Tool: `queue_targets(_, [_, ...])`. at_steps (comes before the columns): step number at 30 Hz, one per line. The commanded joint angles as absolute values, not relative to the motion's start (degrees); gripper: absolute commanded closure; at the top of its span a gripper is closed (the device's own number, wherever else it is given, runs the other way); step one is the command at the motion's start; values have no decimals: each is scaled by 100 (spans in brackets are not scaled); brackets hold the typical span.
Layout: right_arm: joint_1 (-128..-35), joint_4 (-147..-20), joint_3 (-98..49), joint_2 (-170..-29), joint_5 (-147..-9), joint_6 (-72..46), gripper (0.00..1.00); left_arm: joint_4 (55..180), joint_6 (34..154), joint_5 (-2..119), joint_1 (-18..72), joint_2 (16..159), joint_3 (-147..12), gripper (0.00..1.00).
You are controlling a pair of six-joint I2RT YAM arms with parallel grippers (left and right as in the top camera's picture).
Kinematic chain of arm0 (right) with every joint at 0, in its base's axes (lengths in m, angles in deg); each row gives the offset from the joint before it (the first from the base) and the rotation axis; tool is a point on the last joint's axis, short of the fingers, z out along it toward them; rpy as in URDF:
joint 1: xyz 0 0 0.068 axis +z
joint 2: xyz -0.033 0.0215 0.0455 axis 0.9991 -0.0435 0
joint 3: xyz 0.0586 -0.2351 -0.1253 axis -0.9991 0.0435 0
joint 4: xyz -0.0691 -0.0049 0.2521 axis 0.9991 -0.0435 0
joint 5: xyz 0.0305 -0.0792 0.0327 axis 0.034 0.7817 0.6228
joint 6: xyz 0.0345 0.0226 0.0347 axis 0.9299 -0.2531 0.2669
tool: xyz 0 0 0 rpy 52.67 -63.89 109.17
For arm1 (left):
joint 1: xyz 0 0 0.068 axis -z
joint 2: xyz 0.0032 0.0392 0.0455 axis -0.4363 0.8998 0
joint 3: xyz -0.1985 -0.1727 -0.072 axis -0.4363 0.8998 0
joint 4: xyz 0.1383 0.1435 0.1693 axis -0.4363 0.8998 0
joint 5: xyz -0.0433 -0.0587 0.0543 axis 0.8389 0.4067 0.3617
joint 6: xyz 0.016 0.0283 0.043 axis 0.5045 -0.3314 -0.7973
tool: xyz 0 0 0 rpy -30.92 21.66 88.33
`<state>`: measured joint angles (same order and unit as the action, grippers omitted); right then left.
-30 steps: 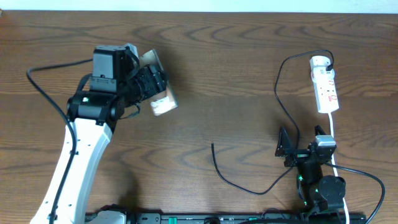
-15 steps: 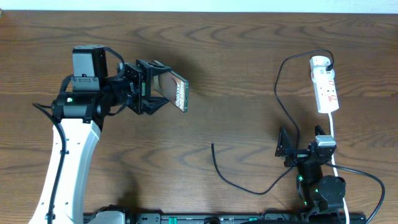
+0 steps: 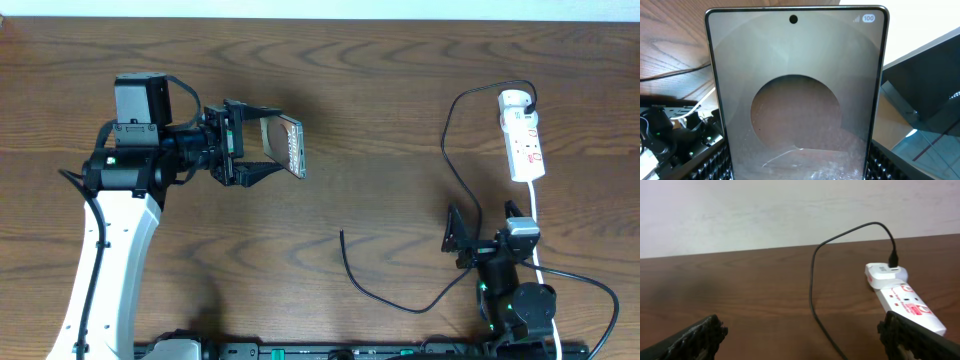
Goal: Plug charger to phone and switch on socket
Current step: 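Lift the phone box with the left gripper and tilt it upright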
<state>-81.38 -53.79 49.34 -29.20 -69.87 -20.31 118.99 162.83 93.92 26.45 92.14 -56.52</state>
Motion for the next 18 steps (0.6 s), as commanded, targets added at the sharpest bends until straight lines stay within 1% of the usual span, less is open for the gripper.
queue_targets(1, [-8098,-5453,4938,-2900,-7217,-1965,1,11872,16326,9656,2614,9200,-5803,93])
queue_targets(4, [-8098,-5458,4938,-2900,-7217,-1862,1,11872,16309,9612,2614,9200,-5803,93])
queue_targets(9, [-8098,-5453,4938,-2909,-7407,-1729,1,11877,15966,9007,2614,9200,-5800,93])
queue_targets(13, [-8098,-5528,4853,-2911,-7693,-1701,1,12038,15242,7739,2614,9200,-5800,93])
queue_targets(18, [-8098,-5932,4294,-3040,-7704,-1755,1,13020,15207,6032,2614,9255,-5789,93])
